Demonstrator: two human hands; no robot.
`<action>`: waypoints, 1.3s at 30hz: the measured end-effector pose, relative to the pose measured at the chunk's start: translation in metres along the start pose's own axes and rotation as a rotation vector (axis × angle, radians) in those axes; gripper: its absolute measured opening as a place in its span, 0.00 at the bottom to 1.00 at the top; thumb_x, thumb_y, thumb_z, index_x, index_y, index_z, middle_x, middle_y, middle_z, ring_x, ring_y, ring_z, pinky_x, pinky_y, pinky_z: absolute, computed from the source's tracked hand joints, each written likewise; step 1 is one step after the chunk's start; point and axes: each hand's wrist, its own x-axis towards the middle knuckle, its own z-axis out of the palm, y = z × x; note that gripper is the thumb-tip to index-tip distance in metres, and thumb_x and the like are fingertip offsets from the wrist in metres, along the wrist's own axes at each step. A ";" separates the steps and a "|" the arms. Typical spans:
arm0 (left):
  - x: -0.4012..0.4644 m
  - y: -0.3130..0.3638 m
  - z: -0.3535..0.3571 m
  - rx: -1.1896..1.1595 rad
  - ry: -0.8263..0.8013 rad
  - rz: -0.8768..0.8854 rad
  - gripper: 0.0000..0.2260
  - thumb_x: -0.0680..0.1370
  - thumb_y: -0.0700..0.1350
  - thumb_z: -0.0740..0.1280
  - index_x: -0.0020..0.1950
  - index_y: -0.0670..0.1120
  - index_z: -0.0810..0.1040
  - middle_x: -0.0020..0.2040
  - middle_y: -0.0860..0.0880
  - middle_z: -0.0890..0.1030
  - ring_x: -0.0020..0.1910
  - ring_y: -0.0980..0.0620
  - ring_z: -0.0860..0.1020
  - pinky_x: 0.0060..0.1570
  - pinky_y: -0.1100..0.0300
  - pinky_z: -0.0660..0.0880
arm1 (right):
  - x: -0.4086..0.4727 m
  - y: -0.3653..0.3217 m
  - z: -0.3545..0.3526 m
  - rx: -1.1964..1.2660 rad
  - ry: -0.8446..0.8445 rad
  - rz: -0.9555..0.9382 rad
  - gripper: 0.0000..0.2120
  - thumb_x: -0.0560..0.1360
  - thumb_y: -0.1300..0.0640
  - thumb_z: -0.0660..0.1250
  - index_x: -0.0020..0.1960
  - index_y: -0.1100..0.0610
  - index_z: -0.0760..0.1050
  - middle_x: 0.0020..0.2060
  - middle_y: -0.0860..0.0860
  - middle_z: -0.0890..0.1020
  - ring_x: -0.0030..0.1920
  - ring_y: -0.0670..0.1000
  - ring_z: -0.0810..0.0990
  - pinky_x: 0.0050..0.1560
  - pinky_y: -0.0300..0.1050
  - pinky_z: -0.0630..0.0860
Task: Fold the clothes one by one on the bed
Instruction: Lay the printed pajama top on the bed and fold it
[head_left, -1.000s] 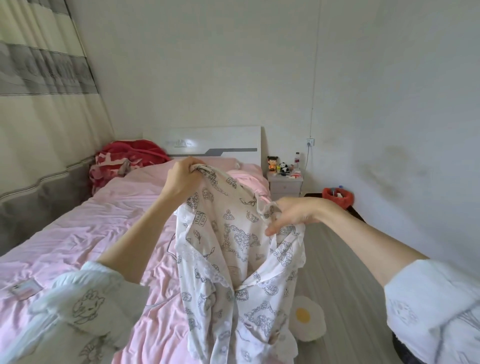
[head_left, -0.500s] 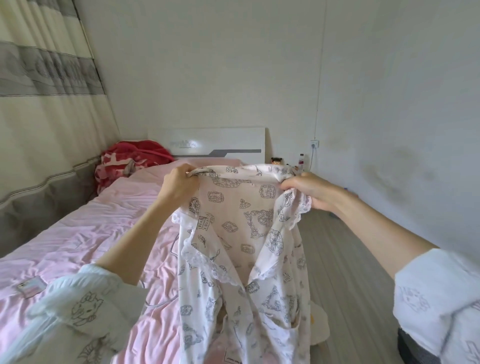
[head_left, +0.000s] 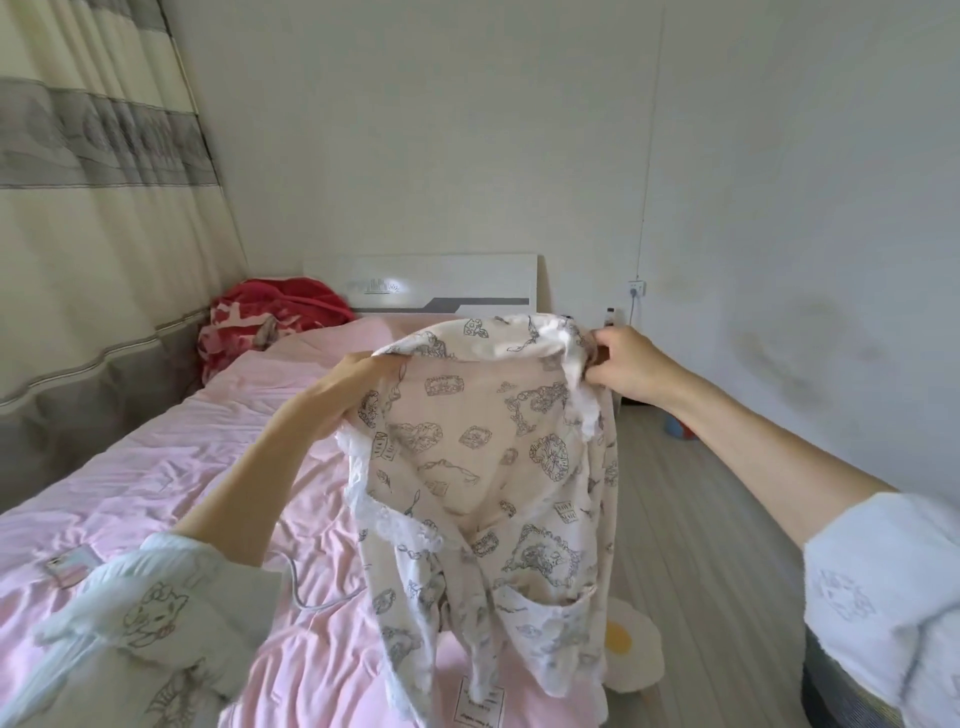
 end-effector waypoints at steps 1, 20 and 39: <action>-0.002 -0.003 -0.005 -0.012 -0.073 0.008 0.15 0.78 0.50 0.63 0.61 0.43 0.75 0.47 0.44 0.82 0.45 0.45 0.81 0.46 0.50 0.79 | 0.000 0.002 0.001 0.007 0.024 0.000 0.05 0.72 0.67 0.67 0.48 0.63 0.77 0.41 0.56 0.77 0.43 0.53 0.74 0.40 0.43 0.68; -0.003 -0.044 -0.024 0.302 -0.103 0.117 0.06 0.77 0.38 0.66 0.45 0.34 0.77 0.38 0.42 0.73 0.33 0.51 0.69 0.30 0.67 0.67 | 0.010 -0.004 0.038 0.015 0.467 0.014 0.20 0.82 0.58 0.54 0.31 0.51 0.62 0.27 0.49 0.69 0.27 0.46 0.67 0.25 0.33 0.64; 0.008 -0.113 -0.060 0.669 -0.375 0.074 0.07 0.75 0.46 0.69 0.47 0.46 0.73 0.42 0.49 0.75 0.39 0.51 0.72 0.39 0.63 0.69 | -0.014 0.034 0.083 -0.465 0.321 -0.101 0.19 0.71 0.47 0.48 0.33 0.58 0.70 0.25 0.54 0.73 0.30 0.56 0.71 0.32 0.44 0.61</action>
